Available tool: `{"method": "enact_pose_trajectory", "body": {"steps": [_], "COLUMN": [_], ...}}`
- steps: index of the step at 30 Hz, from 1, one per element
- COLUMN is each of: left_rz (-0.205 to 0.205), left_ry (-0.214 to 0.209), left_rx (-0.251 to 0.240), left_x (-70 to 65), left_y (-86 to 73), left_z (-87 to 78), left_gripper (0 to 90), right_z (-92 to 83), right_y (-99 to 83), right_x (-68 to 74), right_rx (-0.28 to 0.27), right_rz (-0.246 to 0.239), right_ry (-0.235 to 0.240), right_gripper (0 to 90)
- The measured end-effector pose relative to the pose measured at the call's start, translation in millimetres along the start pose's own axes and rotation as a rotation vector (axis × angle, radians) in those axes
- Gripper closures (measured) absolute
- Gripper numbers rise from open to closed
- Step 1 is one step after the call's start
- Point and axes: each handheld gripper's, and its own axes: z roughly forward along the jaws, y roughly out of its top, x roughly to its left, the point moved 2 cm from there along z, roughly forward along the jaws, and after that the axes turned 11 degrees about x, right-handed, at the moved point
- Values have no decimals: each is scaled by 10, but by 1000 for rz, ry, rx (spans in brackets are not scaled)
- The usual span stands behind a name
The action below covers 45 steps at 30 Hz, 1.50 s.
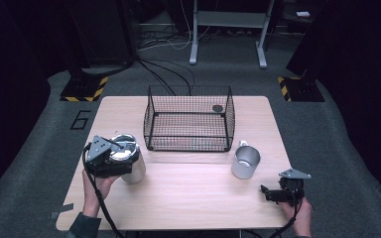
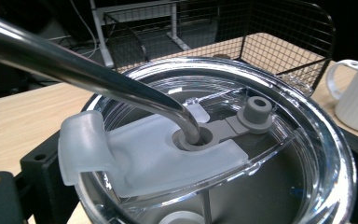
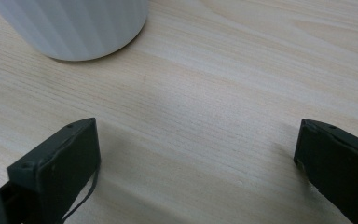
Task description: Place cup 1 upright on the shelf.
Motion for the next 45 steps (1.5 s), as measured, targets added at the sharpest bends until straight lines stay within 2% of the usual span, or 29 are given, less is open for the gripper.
{"method": "enact_pose_trajectory", "body": {"steps": [3, 10, 16, 23, 32, 39, 45], "left_rz": [1, 48, 58, 94, 113, 122, 136], "left_ry": [-20, -42, -70, -108, -149, -200, -217], "left_rx": [-2, 12, 1, 11, 4, -8, -20], "left_x": [-19, -99, -143, -202, -273, -329, -372], "left_y": [42, 155, 243, 357, 478, 599, 710], "left_z": [22, 74, 101, 137, 164, 150, 140], "left_gripper": [41, 41, 41, 40, 40, 40, 40], "right_z": [0, 1, 1, 1, 1, 0, 0], "right_y": [0, 0, 0, -1, -1, 0, -1], "right_x": [1, -5, -5, -5, -5, 1, -2], "right_rx": [0, -1, -1, -1, -1, -1, -1], "right_rz": [1, -4, -4, -4, -4, 3, -1], "right_ry": [0, -2, -2, -2, -2, -2, -3], "right_gripper": [0, 0, 0, 0, 0, 0, 0]}}
